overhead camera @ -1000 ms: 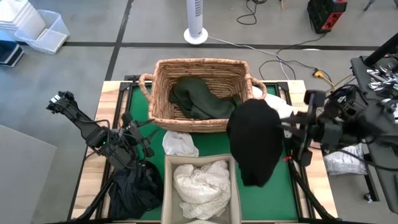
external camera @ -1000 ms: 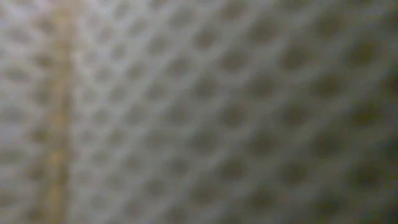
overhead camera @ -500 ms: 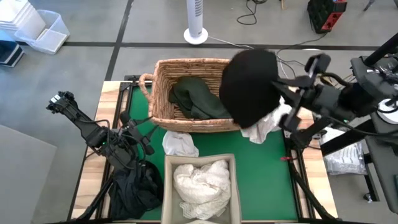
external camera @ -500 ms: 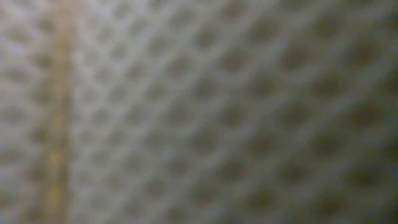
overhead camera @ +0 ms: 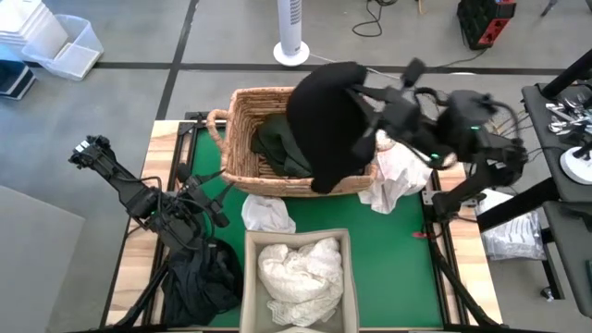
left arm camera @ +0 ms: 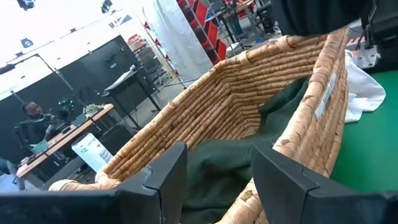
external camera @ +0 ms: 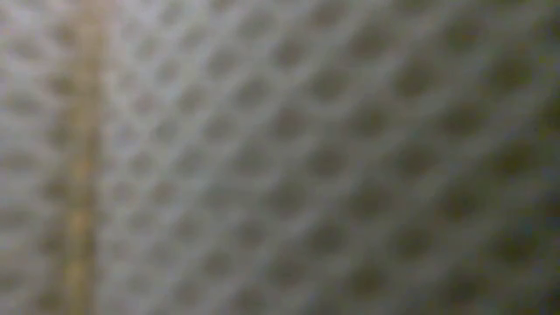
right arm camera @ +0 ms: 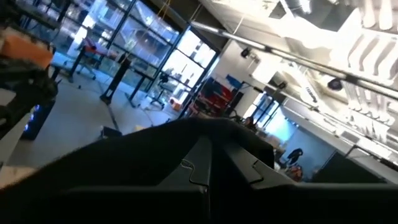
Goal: Sort clothes
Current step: Put the black pants into the brown basket
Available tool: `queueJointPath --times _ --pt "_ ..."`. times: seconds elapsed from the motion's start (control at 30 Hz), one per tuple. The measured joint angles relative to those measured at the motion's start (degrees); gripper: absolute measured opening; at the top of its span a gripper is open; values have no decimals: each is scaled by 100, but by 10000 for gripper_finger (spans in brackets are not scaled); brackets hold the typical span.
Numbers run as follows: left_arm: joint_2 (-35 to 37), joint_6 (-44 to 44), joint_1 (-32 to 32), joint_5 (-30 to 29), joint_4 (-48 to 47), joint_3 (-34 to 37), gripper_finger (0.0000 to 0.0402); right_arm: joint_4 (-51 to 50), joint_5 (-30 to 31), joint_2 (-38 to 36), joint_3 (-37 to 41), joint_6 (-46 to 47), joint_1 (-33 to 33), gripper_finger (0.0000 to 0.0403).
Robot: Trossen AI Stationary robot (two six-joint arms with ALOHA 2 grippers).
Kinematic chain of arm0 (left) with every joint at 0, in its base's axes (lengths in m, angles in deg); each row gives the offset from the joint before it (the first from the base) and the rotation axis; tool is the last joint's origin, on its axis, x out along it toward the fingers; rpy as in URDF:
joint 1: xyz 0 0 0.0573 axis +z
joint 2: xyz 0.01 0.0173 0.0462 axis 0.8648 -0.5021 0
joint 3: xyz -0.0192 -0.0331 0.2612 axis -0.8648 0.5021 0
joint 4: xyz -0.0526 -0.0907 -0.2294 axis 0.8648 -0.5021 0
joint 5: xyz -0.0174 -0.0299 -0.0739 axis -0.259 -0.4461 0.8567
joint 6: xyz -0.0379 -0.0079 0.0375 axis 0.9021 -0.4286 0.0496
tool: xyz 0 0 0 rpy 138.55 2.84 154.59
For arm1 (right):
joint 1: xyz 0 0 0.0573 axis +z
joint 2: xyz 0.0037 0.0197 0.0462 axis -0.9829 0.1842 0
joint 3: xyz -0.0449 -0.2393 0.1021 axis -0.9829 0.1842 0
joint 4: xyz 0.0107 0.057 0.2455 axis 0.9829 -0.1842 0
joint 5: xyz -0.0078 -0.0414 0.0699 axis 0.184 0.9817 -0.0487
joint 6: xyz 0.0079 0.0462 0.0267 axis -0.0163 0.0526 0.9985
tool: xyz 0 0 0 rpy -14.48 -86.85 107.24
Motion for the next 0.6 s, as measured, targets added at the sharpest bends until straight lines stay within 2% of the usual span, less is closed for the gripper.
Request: queueJointPath --times 0.6 --pt "0 84 -1 23 -9 22 157 -489 -2192 1226 -679 1440 -1498 9"
